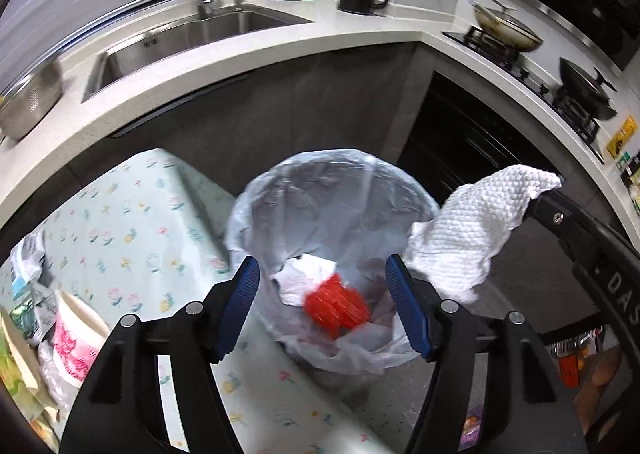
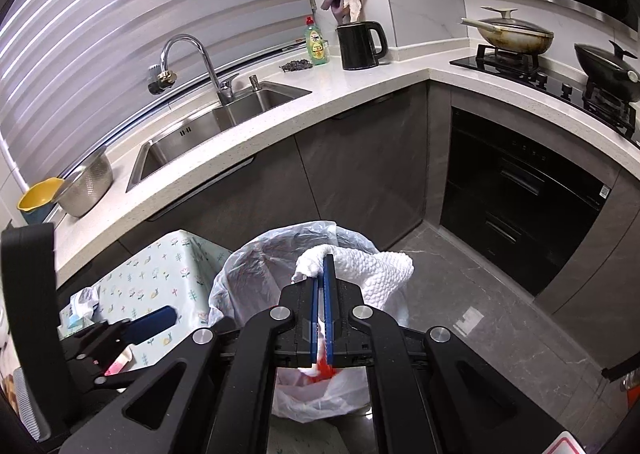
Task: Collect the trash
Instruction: 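Open the left gripper over the bin while the right gripper releases the paper towel into it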
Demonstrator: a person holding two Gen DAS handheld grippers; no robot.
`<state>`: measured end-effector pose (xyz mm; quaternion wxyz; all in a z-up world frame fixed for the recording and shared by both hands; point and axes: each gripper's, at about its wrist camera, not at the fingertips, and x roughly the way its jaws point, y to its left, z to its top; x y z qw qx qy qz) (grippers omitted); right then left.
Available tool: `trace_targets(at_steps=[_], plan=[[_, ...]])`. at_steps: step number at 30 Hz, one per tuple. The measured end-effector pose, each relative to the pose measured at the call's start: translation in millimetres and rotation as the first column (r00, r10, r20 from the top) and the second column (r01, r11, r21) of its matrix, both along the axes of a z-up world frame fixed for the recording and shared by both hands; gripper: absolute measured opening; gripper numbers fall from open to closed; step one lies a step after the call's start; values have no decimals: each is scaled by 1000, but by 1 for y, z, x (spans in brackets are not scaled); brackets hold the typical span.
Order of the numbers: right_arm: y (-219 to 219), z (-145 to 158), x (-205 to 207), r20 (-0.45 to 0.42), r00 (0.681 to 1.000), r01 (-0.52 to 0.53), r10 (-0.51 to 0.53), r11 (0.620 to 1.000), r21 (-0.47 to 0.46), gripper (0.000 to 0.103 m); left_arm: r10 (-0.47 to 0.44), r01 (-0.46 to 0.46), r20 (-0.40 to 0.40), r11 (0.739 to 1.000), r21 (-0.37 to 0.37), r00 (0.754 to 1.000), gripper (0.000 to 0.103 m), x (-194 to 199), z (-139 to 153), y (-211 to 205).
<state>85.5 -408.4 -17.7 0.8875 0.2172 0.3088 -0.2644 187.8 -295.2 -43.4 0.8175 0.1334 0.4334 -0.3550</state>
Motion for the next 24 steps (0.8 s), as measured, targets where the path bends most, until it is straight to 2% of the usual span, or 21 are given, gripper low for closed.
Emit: trace_targets(at_steps=[8,13,18,22,24], plan=[[4,-5,37,-39,998,-50,49,999,-20,2,107,-107,-11,994,6,994,62,22,-2,37],[11,-17,50,-58,996,-65,65,998,-4,2,139,-139,-9,990,7,990,62,30,-3,55],[12,-37,51,-109,993,-54,54,999,-3,2,153,-153,8,988,2,988,62,32,0,67],[4,-66,50,-177,983,-36,39,999,21,2,155,-155,-1,988,-1,988,62,29,-2,75],[1,-75,49,-203,979,-20,24,1000,22,6,154,-154,-9,988,-2,988,62,29,-3,77]])
